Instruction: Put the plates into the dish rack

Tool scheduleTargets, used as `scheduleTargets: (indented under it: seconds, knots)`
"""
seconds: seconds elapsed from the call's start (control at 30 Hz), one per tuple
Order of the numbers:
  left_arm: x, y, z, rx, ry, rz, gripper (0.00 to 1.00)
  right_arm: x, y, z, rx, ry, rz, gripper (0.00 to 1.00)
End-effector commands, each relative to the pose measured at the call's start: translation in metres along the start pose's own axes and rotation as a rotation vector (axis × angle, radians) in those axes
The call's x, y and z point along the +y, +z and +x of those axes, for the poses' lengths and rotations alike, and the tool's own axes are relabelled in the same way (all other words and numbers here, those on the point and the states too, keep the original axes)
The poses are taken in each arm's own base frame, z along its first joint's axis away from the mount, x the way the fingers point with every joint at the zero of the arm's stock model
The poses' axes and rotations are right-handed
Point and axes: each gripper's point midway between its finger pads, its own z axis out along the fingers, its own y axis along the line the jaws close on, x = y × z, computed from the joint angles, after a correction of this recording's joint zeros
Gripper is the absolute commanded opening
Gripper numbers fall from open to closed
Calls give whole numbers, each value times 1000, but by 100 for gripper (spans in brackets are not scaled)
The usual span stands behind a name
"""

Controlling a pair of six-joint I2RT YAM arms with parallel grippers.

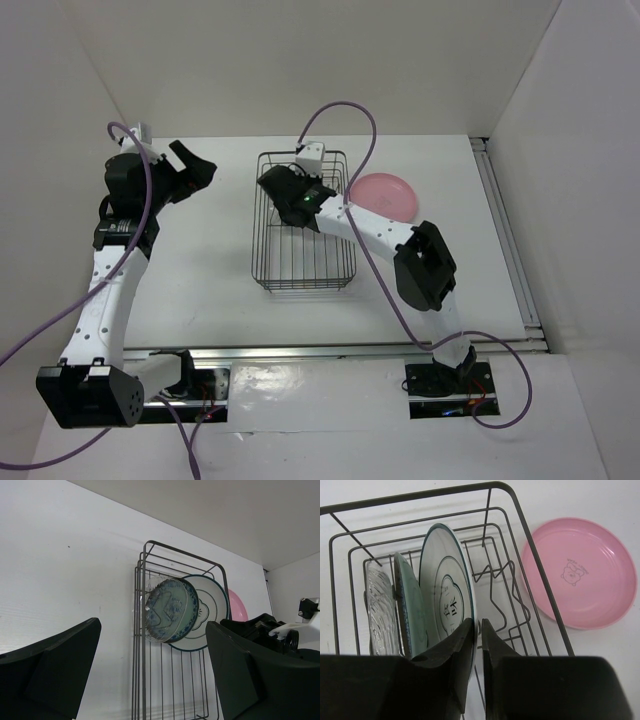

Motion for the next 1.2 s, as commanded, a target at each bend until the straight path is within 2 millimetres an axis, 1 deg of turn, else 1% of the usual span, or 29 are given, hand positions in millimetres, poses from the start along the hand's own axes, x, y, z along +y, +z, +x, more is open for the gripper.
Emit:
scheduleTargets:
  seconds: [0.0,0.03,0.13,0.2,0.23,0.3,0.37,0.47,0.5,0.53,0.57,0.6,0.63,0.67,0.7,0.73,0.77,0.8,0.83,0.87,0.9,0.93,0.97,1.0,1.03,1.07,1.1,1.13,1.17]
  knots:
    - [-14,-6,-17,-66,15,54,100,11,-3,-20,-48,56,-14,20]
    - [-15,-7,-16,-61,15,62,100,10,-6,-25,-52,63,-17,27]
    - [-15,-7,-16,-61,15,62,100,15,-5,-30,-67,48,-38,36]
    - [-15,-7,-16,-61,15,62,100,20,-8,-42,-83,55,-58,36]
    - [-15,-7,-16,-61,15,62,100,19,-8,-42,-84,44,-58,36]
    - [-15,-7,-16,-61,15,62,100,22,-8,-57,-103,62,-75,39]
    - [-16,-6,-18,-69,17,67,100,21,0,-59,-88,65,-95,39]
    - [-17,-7,-18,-64,27,74,100,25,-5,-71,-84,95,-172,43]
    - [-17,-7,-18,-64,27,74,100,18,-13,-92,-112,149,-199,44]
    - [-17,-7,-18,-64,27,74,100,8,-7,-91,-95,153,-214,46]
    - [-17,-7,-18,-64,27,74,100,8,-15,-95,-93,167,-257,47]
    - [-15,-3,-15,-54,24,68,100,-6,-10,-112,-121,213,-271,49]
    - [-15,-3,-15,-54,24,68,100,-31,-18,-123,-132,239,-283,52]
    - [-15,-3,-15,-54,24,68,100,-40,-20,-131,-130,250,-334,60]
    - [-14,0,-12,-40,22,72,100,-74,-5,-145,-148,277,-308,65]
    - [-14,0,-12,-39,22,72,100,-103,-17,-172,-201,323,-321,66]
    - [-15,0,-11,-35,22,80,100,-124,-7,-161,-182,307,-298,68]
    - [-15,3,-9,-27,22,86,100,-158,8,-171,-191,333,-268,70]
    - [-17,3,-8,-21,13,95,100,-179,13,-165,-161,326,-239,72]
    - [-13,6,-7,-10,8,93,100,-198,14,-163,-149,330,-218,72]
    - [-16,5,-5,-1,-4,107,100,-210,18,-157,-132,330,-206,72]
    - [-14,8,-3,7,-6,102,100,-235,29,-149,-113,347,-146,72]
    - [-13,7,-4,7,-8,103,100,-244,36,-128,-70,365,-127,72]
    - [-11,10,-2,14,-11,98,100,-251,39,-118,-42,380,-139,72]
    - [-11,10,-2,14,-11,98,100,-272,50,-102,-8,406,-97,72]
    - [-11,10,-2,14,-11,98,100,-279,54,-96,-11,437,-99,73]
    - [-11,10,-2,14,-11,98,100,-277,60,-66,60,455,-132,73]
    - [-11,10,-2,14,-11,98,100,-292,66,-57,72,485,-122,73]
    - [-11,10,-2,14,-11,98,100,-291,75,-36,121,492,-125,73]
